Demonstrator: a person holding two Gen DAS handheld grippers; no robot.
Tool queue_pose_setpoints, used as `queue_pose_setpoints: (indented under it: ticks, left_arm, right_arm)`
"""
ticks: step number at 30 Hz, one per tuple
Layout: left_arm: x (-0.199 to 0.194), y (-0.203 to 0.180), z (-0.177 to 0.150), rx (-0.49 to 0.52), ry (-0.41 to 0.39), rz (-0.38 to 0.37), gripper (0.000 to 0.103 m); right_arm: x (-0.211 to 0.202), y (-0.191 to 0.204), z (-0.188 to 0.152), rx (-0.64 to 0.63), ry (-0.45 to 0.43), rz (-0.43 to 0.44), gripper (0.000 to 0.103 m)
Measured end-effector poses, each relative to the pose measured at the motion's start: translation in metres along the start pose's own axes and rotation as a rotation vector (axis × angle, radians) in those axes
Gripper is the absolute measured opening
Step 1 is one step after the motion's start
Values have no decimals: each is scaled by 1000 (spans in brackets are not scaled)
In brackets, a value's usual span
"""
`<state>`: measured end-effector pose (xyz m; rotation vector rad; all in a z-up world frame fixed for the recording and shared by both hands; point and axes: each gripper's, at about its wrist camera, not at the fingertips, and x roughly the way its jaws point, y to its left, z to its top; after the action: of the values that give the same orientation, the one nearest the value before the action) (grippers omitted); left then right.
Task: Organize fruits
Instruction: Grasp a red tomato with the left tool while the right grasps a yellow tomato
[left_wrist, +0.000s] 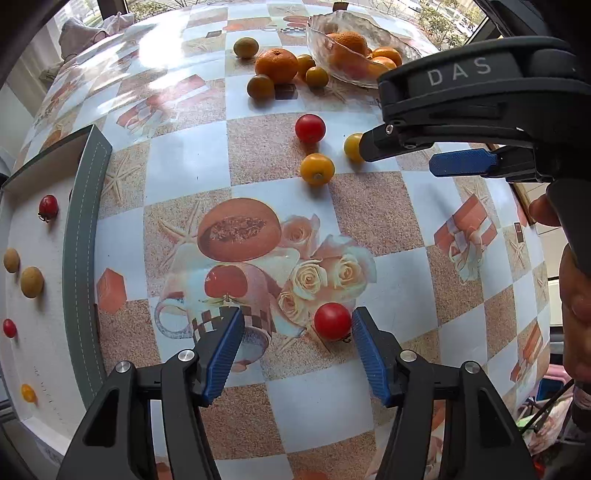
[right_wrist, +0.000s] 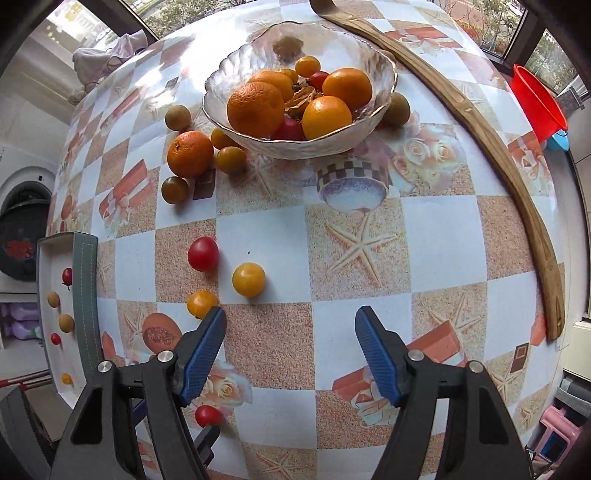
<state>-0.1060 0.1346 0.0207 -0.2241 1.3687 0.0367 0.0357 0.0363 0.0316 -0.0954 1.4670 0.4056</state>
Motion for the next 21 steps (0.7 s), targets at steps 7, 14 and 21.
queue_pose_setpoints:
  ticks: [7, 14, 21]
  left_arm:
    - [11, -20, 6, 11, -1, 37, 62]
    - [14, -36, 0, 26, 5, 69, 62]
    - [4, -26, -3, 5, 11, 5, 21]
  right_arm:
    - [22, 22, 17, -28, 2, 24, 56]
    - [33, 46, 24, -91, 7, 15, 24]
    - [26, 32, 10, -22, 5, 51, 22]
